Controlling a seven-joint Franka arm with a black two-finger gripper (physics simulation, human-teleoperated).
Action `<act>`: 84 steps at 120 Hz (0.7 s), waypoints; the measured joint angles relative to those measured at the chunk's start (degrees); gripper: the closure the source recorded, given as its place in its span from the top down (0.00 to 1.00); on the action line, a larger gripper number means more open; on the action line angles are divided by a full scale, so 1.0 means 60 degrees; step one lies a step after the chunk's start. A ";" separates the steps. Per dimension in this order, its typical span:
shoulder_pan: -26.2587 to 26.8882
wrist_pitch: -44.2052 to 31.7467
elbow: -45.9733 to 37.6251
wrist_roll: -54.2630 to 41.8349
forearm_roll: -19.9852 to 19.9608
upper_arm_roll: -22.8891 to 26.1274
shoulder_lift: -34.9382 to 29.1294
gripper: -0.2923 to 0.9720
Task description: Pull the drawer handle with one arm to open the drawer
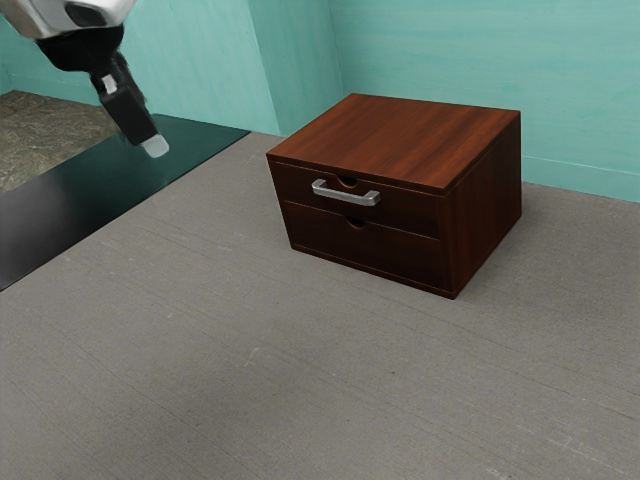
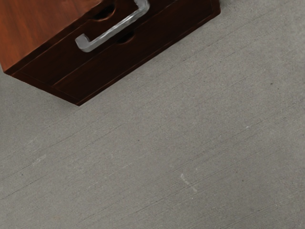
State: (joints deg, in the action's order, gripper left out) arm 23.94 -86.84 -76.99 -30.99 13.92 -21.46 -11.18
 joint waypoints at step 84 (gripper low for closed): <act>-0.1664 -0.0655 0.0151 -0.7449 -0.0831 0.0042 0.2692 0.77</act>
State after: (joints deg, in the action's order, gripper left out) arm 13.96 -90.77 -76.08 -75.69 8.94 -21.21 4.97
